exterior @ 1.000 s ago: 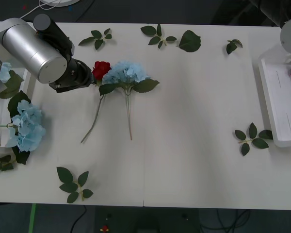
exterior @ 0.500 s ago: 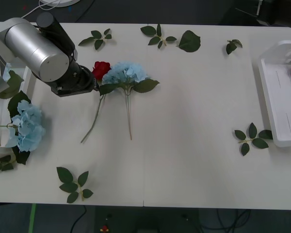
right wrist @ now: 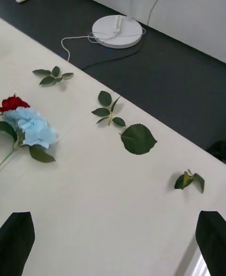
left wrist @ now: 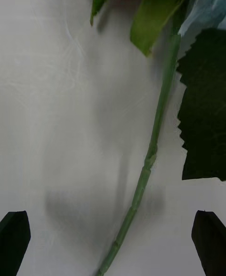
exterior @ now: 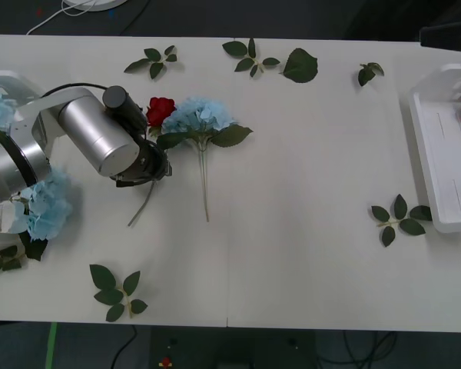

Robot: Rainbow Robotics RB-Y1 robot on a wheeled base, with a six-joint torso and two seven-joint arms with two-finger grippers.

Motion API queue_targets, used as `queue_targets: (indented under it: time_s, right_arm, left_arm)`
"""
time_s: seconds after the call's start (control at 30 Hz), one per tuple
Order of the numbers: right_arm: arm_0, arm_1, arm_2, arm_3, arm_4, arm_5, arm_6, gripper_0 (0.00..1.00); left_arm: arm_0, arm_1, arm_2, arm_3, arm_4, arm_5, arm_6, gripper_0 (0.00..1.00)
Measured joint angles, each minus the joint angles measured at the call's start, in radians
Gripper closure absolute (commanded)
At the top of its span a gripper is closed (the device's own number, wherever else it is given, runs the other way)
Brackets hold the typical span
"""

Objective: Place the red flowers into the right box and the blue flowers into the left box. If a person shows an open palm, hand one flower to the person first, then continue sorting.

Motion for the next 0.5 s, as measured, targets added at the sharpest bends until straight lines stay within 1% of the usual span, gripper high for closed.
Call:
queue_targets:
  time_s: [0.17, 0.23, 0.27, 0.3, 0.33, 0.37, 0.4, 0.5]
  right_arm:
    - [0.088, 0.000, -0.105, -0.007, -0.121, 0.052, 0.061, 0.00]
    - [0.128, 0.000, -0.139, -0.009, -0.159, 0.056, 0.134, 0.00]
    - [0.150, 0.000, -0.154, -0.009, -0.181, 0.056, 0.180, 0.00]
    - [0.173, 0.000, -0.168, -0.010, -0.203, 0.056, 0.235, 0.00]
    - [0.196, 0.000, -0.182, -0.010, -0.221, 0.056, 0.278, 0.00]
    - [0.219, 0.000, -0.196, -0.010, -0.237, 0.056, 0.310, 0.00]
    - [0.240, 0.000, -0.208, -0.010, -0.254, 0.056, 0.330, 0.00]
    - [0.296, 0.000, -0.237, -0.009, -0.321, 0.056, 0.355, 0.00]
  left_arm:
    - [0.000, -0.082, -0.004, 0.130, -0.032, -0.045, -0.061, 0.00]
    - [-0.007, -0.106, -0.002, 0.170, -0.038, -0.063, -0.104, 0.00]
    - [-0.015, -0.113, -0.001, 0.184, -0.038, -0.074, -0.123, 0.13]
    - [-0.022, -0.121, -0.002, 0.202, -0.039, -0.089, -0.140, 0.30]
    - [-0.029, -0.130, -0.002, 0.221, -0.041, -0.100, -0.153, 0.63]
    - [-0.037, -0.140, -0.002, 0.239, -0.042, -0.106, -0.157, 0.76]
    - [-0.045, -0.147, -0.001, 0.253, -0.043, -0.110, -0.156, 1.00]
    - [-0.060, -0.164, -0.001, 0.276, -0.053, -0.120, -0.156, 1.00]
